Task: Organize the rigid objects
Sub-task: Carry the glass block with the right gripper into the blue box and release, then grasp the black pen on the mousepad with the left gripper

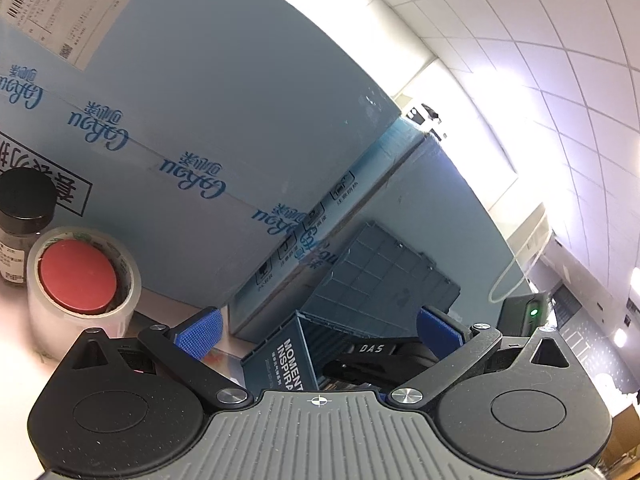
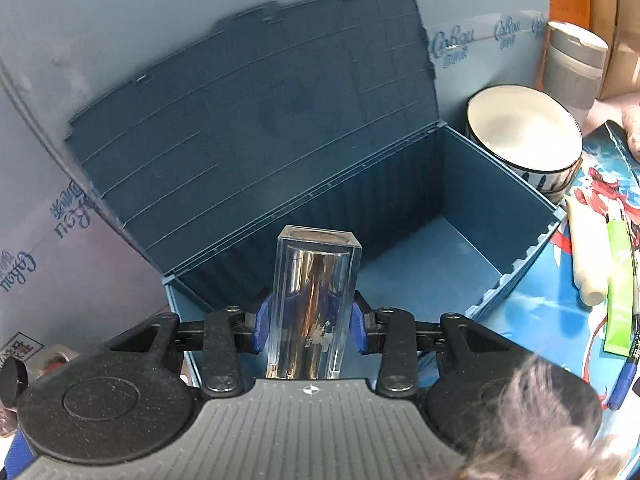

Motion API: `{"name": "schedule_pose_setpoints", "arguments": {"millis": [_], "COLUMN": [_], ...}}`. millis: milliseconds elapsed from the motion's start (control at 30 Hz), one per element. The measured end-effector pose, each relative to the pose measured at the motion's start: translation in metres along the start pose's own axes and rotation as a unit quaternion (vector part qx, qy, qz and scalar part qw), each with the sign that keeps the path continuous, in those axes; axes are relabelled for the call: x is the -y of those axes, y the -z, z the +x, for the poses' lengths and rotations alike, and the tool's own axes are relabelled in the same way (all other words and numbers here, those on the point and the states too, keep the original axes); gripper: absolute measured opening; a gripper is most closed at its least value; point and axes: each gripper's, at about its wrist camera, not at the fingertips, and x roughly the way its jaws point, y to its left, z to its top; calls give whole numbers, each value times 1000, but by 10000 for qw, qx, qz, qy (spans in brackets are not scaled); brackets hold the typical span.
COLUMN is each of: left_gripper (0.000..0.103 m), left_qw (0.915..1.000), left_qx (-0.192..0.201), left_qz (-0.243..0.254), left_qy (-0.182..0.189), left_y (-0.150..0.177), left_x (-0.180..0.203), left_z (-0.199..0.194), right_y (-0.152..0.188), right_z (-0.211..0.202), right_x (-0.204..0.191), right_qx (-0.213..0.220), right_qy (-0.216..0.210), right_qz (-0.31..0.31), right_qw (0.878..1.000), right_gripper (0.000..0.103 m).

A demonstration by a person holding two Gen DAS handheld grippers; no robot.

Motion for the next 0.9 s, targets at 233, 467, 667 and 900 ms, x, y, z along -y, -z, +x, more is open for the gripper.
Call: {"name": "schedule_pose_setpoints", "arguments": {"millis": [233,467,667,900], "left_gripper": [103,103,103,103], "left_qw": [9993,9978,9878,9680], "left_qx": [-114,-181,-334,-476], "left_qz": [277,621,1349,2090], "left_qy": [-226,-132,707,1306], "left_y": [7,16,35,76], "left_x": [11,30,57,99], "left_z": [9,15,17,27], "right_y": [-6,2,17,46], "right_z": [-13,-70,-115,-148], "right_x": [14,56,124,220], "right_qx": [240,715,1139,1441], "right_qy": [-110,-491,-929,-792], "right_qz": [-48,119,302,631], "right_qw": [9996,9962,9887,9844], "right_gripper": [62,72,83,91]}}
